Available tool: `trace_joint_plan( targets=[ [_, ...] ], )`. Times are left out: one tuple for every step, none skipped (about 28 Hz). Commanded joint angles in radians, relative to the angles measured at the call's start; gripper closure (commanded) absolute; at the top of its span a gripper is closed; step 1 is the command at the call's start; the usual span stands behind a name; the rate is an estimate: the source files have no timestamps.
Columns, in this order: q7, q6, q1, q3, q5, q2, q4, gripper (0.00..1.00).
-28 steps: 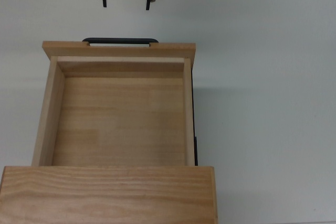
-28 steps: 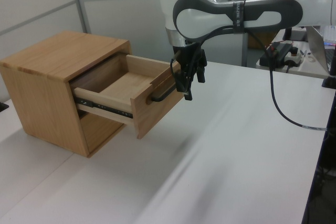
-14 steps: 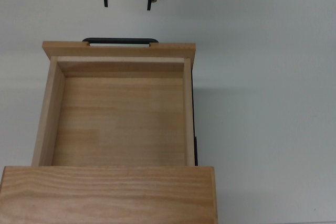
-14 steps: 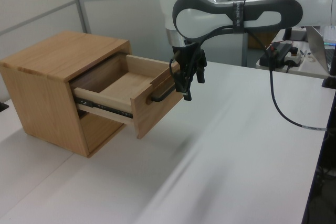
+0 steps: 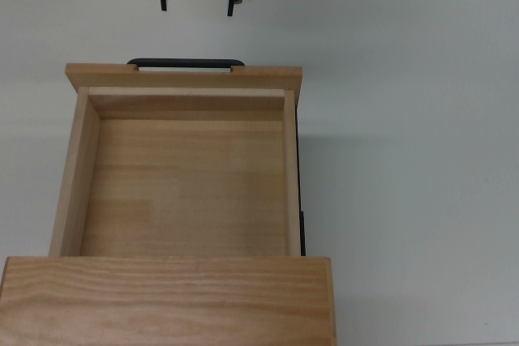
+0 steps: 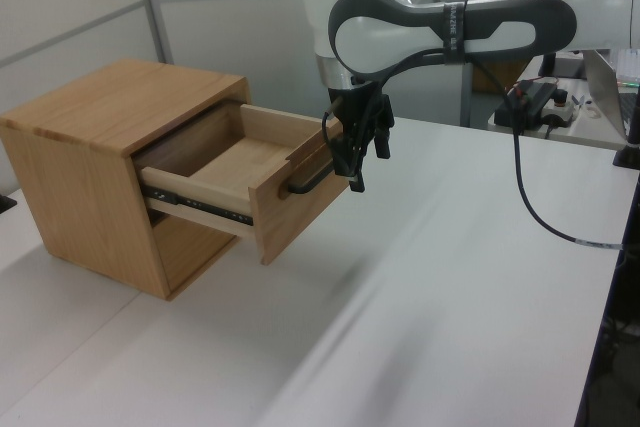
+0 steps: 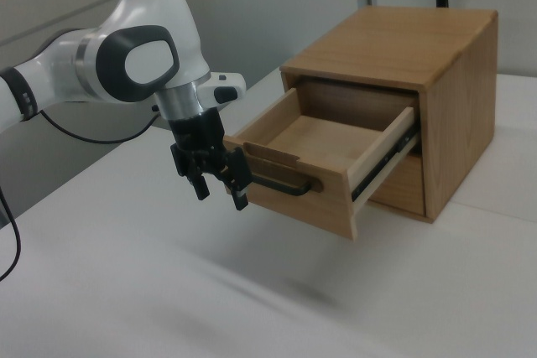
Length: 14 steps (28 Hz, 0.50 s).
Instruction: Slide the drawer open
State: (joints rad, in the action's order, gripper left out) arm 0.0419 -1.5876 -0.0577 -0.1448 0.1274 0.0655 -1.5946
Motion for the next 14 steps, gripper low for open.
trace_joint_plan(
  targets=[
    [0.016,-0.011,0.024,0.024,-0.015,0.007,0.012,0.0],
    [0.016,-0.011,0.024,0.022,-0.015,0.007,0.012,0.0],
    [0.016,-0.011,0.024,0.022,-0.015,0.007,0.012,0.0],
    [0.016,-0.012,0.024,0.022,-0.017,0.007,0.013,0.0],
    [0.016,-0.012,0.024,0.021,-0.017,0.008,0.016,0.0],
    [0.016,-0.012,0.024,0.021,-0.023,0.016,0.018,0.0],
    [0.016,-0.011,0.024,0.021,-0.028,0.023,0.018,0.0],
    [0.016,-0.011,0.024,0.021,-0.034,0.028,0.018,0.0],
    [0.016,-0.012,0.024,0.021,-0.037,0.03,0.018,0.0],
    [0.016,-0.014,0.024,0.021,-0.038,0.036,0.018,0.0],
    [0.016,-0.014,0.024,0.021,-0.037,0.052,0.021,0.0],
    [0.016,-0.015,0.024,0.021,-0.035,0.056,0.024,0.0],
    [0.016,-0.015,0.024,0.021,-0.037,0.057,0.031,0.0],
    [0.016,-0.015,0.022,0.021,-0.037,0.063,0.041,0.0]
  ],
)
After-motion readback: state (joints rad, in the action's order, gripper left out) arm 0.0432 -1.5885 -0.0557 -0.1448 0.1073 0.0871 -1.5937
